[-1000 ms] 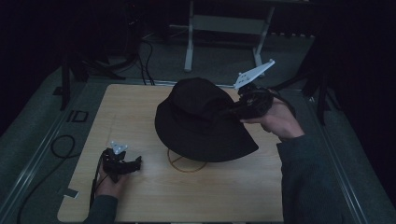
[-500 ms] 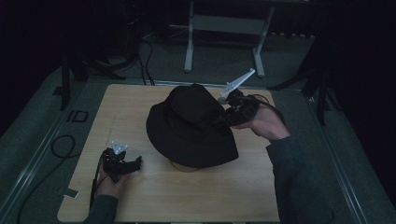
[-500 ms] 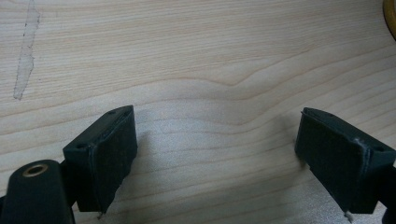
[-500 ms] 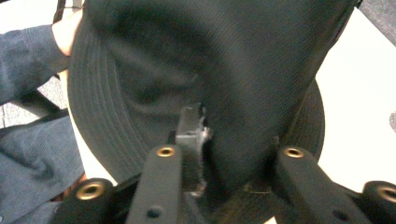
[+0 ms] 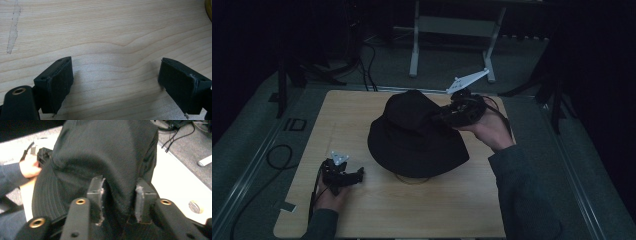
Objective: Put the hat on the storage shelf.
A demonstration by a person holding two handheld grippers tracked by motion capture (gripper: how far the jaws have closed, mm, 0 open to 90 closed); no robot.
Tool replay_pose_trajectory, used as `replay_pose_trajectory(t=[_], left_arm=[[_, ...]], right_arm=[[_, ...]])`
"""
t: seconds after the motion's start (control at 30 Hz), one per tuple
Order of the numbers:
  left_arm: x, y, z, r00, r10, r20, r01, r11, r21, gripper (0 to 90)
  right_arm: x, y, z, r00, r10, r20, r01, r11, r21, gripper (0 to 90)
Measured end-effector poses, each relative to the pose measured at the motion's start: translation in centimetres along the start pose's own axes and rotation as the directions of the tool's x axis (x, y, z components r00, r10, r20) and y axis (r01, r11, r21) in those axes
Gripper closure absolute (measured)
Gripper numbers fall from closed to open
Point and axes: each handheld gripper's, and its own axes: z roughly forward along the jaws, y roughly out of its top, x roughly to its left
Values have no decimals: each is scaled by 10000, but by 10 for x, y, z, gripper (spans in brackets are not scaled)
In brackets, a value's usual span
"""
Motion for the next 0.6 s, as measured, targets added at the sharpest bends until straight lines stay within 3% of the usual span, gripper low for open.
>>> replay_pose_trajectory(t=[0.03,0.13,0.2,0.37,0.43,0.6], left_arm=[[0,0,0,10000,10,1,-10,10000,6,133],[0,0,0,10000,4,3,-4,10000,2,133],[0,0,0,10000,5,-3,-5,10000,-3,133],[0,0,0,10000,3,-1,-3,10000,-1,133],[0,0,0,10000,2,1,-2,10000,0,133],[0,0,0,10000,4,-3,-4,10000,-3,133]], right_arm=[[1,1,5,10000,21,-33,-20,9994,350,526],[2,0,10,10000,40,49,-43,9975,706,460],[2,-1,12,9999,144,76,-151,9957,919,345],[-2,-4,13,9952,588,784,-685,9895,1273,126],[-3,-4,11,9929,773,902,-889,9871,1333,103],[-3,-6,5,9929,712,950,-833,9880,1301,102]])
